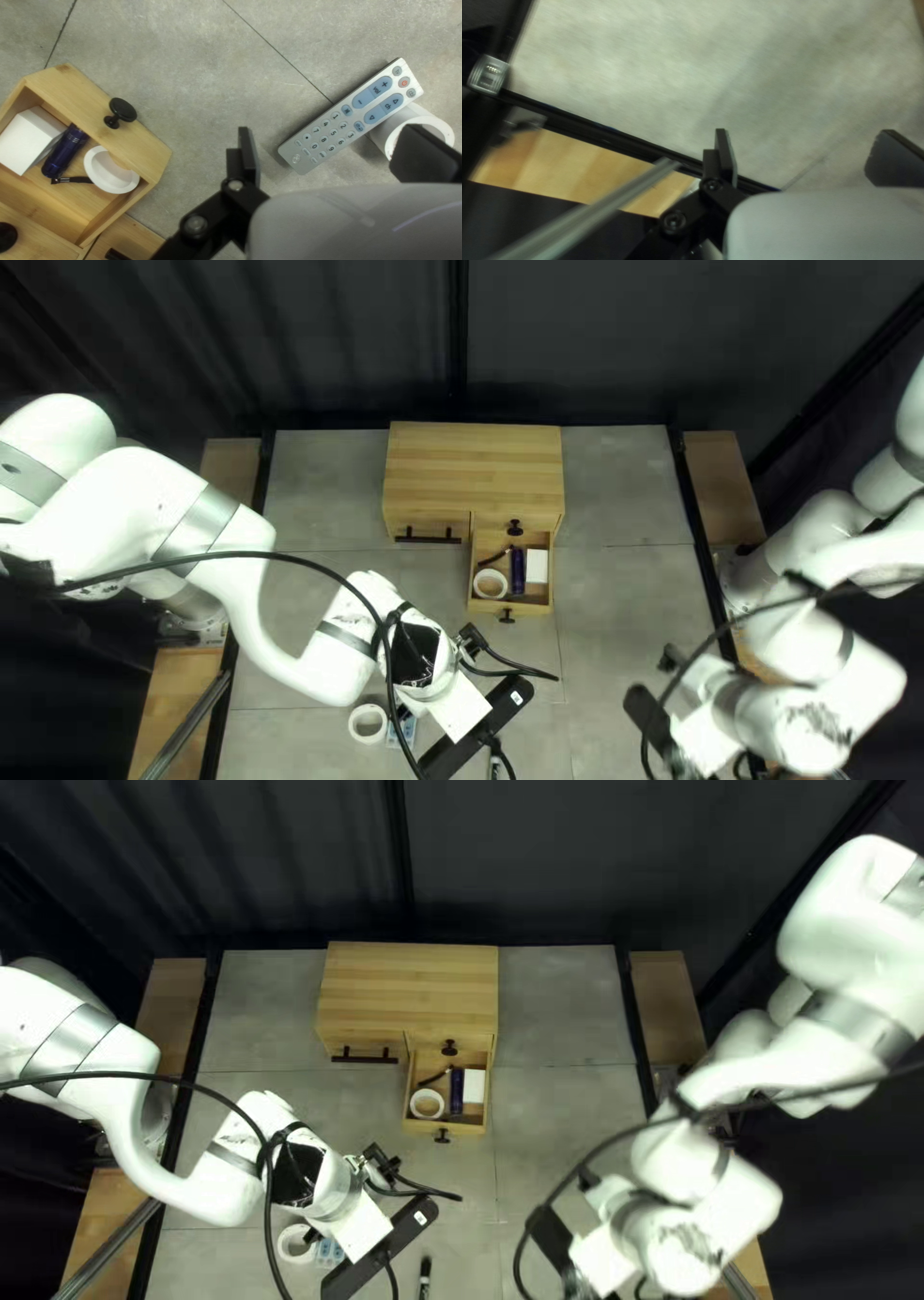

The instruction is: Open drawers and place objects into drawer and close

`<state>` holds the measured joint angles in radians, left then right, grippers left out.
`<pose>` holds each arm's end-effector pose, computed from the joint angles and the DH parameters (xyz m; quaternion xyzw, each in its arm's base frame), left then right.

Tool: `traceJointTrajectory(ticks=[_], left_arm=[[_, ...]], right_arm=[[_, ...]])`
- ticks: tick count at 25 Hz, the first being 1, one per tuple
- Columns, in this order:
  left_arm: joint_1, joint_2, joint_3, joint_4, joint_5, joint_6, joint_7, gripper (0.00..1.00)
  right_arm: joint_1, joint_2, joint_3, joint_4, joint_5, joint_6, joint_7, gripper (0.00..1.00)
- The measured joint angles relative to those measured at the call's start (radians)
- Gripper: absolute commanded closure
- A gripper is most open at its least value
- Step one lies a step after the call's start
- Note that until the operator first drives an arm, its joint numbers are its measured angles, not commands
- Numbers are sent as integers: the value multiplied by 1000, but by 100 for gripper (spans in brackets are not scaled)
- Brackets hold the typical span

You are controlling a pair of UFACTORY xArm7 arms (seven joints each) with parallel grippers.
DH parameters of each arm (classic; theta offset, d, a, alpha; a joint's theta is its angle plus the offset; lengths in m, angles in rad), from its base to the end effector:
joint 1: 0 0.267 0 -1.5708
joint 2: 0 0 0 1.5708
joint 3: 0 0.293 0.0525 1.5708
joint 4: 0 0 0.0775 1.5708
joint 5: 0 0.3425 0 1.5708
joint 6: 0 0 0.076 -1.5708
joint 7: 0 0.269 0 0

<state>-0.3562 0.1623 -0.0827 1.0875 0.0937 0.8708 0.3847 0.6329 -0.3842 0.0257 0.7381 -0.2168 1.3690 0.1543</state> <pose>0.4677 -0.2046 0.1397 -0.9039 0.4258 -0.0284 0.0292 0.2639 0.1353 0.2059 0.9467 0.2780 -0.0703 0.1469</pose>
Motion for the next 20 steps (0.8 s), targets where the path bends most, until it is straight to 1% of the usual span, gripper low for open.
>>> traceJointTrajectory(ticks=[4, 7, 12, 15, 17, 20], left_arm=[[0, 0, 0, 0, 0, 0, 0, 0], [0, 0, 0, 0, 0, 0, 0, 0], [0, 0, 0, 0, 0, 0, 0, 0], [0, 0, 0, 0, 0, 0, 0, 0], [0, 0, 0, 0, 0, 0, 0, 0], [0, 0, 0, 0, 0, 0, 0, 0]], right_arm=[[-73, -80, -97, -8, -83, 66, -119, 0], [-136, -124, -172, -20, -157, 80, -190, 0], [-277, -196, -316, -55, -312, 52, -255, 0], [-352, -240, -396, -61, -385, 30, -287, 0], [-393, -257, -443, -44, -421, 20, -310, 0], [-431, -266, -489, -12, -451, 12, -327, 0]])
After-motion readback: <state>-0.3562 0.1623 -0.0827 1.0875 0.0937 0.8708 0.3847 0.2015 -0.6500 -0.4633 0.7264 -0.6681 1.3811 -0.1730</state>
